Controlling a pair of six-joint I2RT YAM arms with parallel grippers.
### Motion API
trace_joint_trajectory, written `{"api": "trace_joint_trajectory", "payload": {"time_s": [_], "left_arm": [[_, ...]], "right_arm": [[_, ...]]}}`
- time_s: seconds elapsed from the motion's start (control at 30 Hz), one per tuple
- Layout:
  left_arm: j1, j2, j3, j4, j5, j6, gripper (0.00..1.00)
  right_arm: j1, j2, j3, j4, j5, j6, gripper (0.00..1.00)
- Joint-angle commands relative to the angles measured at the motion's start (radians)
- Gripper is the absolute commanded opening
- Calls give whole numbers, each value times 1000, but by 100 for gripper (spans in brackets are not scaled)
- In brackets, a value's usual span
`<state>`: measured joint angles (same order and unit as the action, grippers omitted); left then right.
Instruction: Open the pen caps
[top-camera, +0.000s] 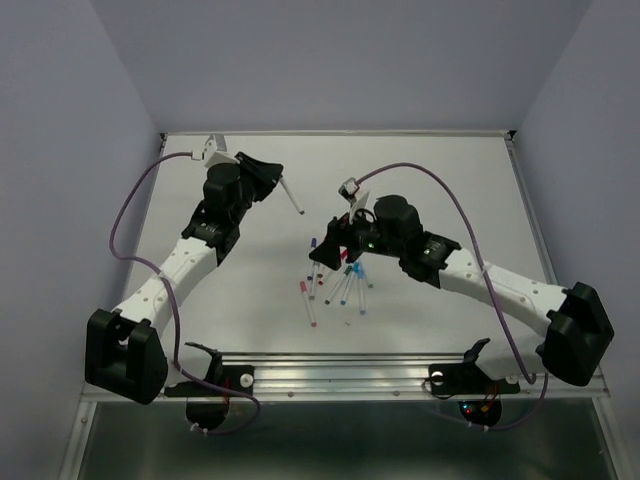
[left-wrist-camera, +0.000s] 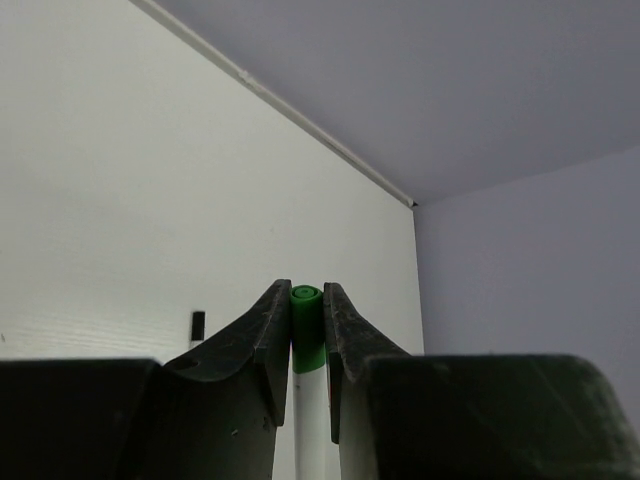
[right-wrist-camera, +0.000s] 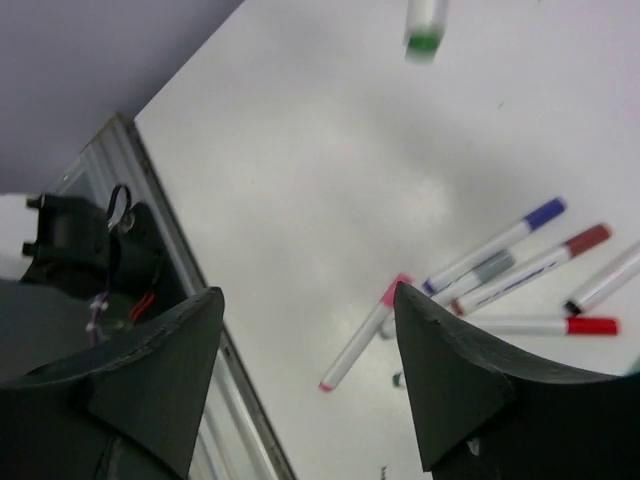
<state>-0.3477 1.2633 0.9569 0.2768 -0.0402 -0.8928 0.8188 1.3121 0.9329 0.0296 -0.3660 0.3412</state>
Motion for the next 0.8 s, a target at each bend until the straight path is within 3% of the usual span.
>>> {"api": "trace_joint_trajectory", "payload": {"time_s": [0.0, 0.37, 0.5, 0.57, 0.6, 0.7, 0.77], "left_arm": [[-34, -56, -52, 47, 95, -5, 0], [-116, -77, -81, 55, 134, -24, 0], [-122, -85, -89, 59, 135, -29, 0], [-123, -81, -98, 74, 134, -35, 0], [-123, -78, -99, 78, 134, -41, 0], [-122, -61, -87, 87, 137, -41, 0], [-122, -51, -75, 90, 125, -37, 0]], "right_arm": [[-18, 47, 128, 41, 215, -56, 79], [-47, 231, 336, 36, 242, -82, 82], [-47, 266, 374, 39, 223, -85, 61], [-47, 282, 389, 39, 188, -87, 43], [-47, 285, 392, 38, 167, -90, 25], [-47, 280, 382, 38, 84, -90, 3], [-47, 266, 353, 38, 61, -85, 1]]}}
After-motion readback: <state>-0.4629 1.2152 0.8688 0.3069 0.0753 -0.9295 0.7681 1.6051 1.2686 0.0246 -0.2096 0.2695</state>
